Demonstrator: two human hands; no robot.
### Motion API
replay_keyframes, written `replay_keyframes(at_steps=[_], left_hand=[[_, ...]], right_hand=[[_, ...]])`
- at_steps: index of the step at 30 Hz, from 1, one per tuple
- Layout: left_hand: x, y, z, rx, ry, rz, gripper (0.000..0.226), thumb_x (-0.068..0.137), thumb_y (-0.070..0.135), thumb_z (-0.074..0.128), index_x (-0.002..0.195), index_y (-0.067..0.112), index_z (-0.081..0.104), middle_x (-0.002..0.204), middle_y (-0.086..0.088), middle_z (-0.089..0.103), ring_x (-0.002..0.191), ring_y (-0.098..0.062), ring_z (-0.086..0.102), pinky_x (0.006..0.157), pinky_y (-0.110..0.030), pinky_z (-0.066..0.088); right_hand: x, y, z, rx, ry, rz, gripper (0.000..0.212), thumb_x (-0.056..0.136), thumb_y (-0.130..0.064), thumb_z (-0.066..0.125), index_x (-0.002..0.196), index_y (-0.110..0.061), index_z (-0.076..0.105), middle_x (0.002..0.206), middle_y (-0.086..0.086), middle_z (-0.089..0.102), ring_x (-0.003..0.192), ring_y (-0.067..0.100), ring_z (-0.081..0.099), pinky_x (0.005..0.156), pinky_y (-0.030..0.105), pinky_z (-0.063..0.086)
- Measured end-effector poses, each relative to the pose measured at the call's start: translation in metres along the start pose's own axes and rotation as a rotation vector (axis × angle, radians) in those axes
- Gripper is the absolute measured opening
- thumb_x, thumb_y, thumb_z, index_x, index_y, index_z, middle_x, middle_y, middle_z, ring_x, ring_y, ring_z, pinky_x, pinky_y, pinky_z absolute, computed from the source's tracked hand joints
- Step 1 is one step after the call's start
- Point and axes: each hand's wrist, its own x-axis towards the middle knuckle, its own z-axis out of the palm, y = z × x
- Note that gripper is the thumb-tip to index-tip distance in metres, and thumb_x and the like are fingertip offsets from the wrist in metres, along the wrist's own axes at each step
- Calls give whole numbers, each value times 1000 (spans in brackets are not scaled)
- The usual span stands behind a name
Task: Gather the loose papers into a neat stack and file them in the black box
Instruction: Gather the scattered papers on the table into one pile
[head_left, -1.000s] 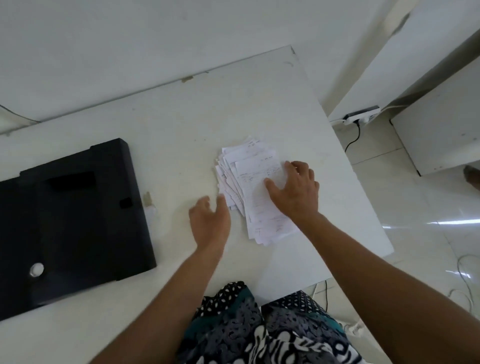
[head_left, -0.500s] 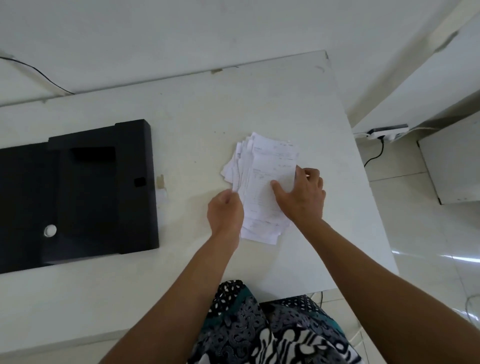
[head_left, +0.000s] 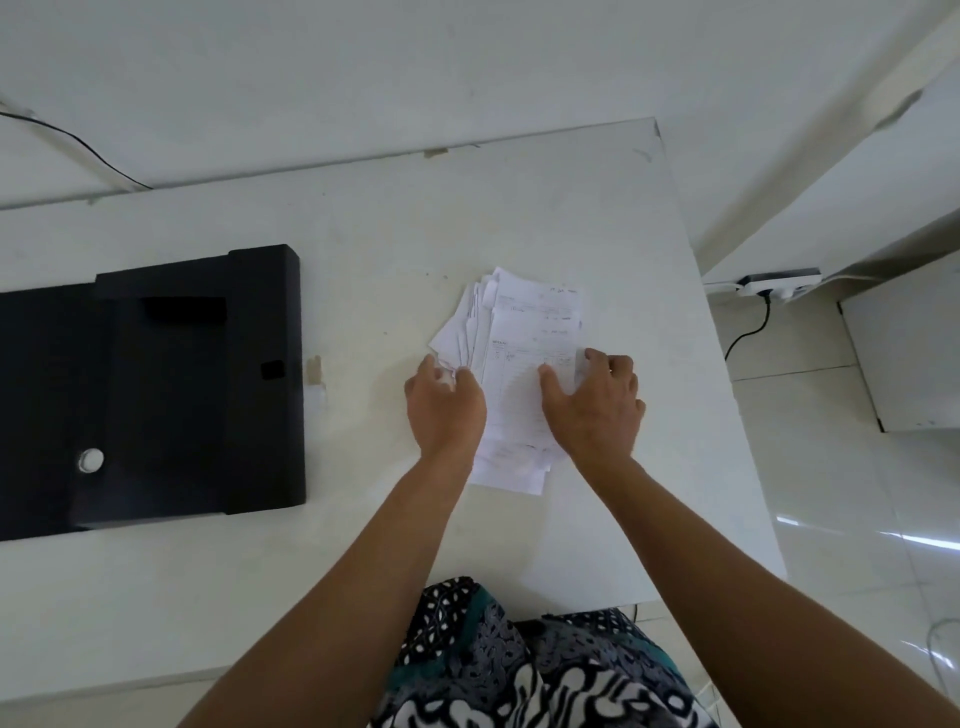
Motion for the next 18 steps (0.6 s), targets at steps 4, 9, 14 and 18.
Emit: replay_keyframes(at_steps=[4,9,14,18], left_hand=[[21,3,-11,129,22,160,58,99,27,52,152,10,40,155,-7,42,139,-24,47,115,-43,41],[36,29,-9,170,-180,225,40,93,20,45,128,15,62,127,-8,65,120,-30,61,101,-44,50],[43,17,-10,72,-11,192,53,96,15,55,148,13,47,147,-3,52,130,-17,55,104,-24,40],[50,9,-17,102,-19,205,34,91,13,64,124,20,66,116,0,68,100,-17,65,87,-22,46]], right_hand=[[12,-8,-5,94,-38,93,67,92,-54,57,143,-13,44,137,6,46,128,29,47,100,47,42],[6,-14,4,95,-105,41,62,91,-50,61,138,-13,44,131,5,50,122,28,51,94,44,47],[14,-11,1,116,-24,85,65,89,-51,62,140,-14,48,134,5,50,125,27,50,103,48,45],[20,-15,2,175,-84,86,63,87,-48,66,139,-16,48,130,2,51,120,25,55,96,43,50]])
